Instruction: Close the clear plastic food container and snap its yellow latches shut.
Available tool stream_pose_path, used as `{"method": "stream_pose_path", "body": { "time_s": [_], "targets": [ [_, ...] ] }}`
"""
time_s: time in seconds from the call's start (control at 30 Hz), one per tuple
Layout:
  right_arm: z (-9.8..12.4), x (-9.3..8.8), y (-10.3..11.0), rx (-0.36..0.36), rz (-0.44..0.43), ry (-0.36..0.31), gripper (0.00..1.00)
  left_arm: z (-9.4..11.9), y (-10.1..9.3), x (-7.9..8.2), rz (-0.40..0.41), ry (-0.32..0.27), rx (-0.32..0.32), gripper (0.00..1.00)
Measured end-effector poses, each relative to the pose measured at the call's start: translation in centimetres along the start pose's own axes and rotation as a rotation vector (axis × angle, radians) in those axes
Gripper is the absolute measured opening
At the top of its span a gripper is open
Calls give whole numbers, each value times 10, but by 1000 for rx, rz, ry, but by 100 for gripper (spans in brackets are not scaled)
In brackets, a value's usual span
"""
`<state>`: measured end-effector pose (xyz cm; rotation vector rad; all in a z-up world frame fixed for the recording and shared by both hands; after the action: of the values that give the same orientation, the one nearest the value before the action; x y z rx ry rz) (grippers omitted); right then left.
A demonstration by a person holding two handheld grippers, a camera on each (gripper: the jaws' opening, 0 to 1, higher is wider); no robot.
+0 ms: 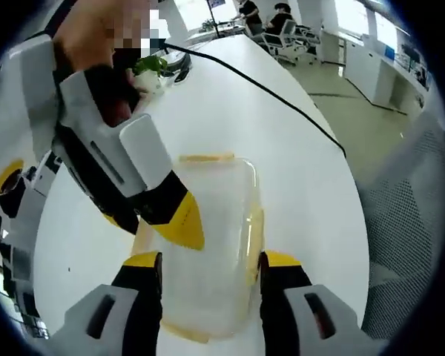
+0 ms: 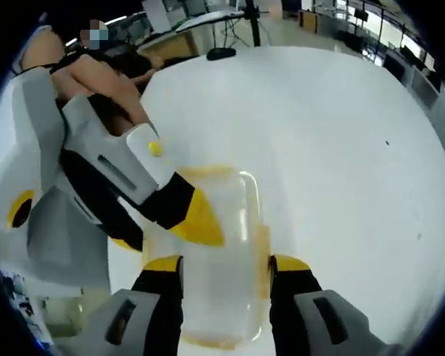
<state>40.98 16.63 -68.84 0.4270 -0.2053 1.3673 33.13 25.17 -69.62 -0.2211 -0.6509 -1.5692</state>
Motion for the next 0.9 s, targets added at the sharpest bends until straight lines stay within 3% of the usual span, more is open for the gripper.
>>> {"method": "stream_pose_path", "body": {
  "time_s": [0.1, 0.13, 0.17, 0.23, 0.37, 0.9],
  "targets": [
    [-2, -1, -3, 24, -17, 6, 44, -1, -1, 1, 1, 5, 11, 47],
    [-4, -2, -2, 45, -43, 15, 42, 0, -1, -1, -12, 36, 54, 46],
    [-7, -1, -7, 33, -39, -25, 41, -7, -7, 2, -2, 24, 33, 46],
    [-5, -4, -9, 47, -37, 13, 40, -6, -6, 4, 12, 41, 38, 45],
    [-6, -2, -7, 33, -54, 13, 39, -2, -4, 1, 6, 17, 35, 45],
    [0, -1, 0, 9, -17, -34, 41, 0, -4, 2, -34, 5, 26, 48]
  ]
}}
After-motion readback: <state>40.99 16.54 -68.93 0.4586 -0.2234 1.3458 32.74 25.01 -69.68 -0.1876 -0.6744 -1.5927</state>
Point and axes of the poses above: the point that each gripper's makers call its tool centre point, and the gripper's own axes: z roughly backward along the fingers, y roughly to its left, x roughly out of its top, the point moved 10 cm from there along z, roughly backward along the fingers, and after that the axes turned 3 degrees about z, right-handed, at the moved point
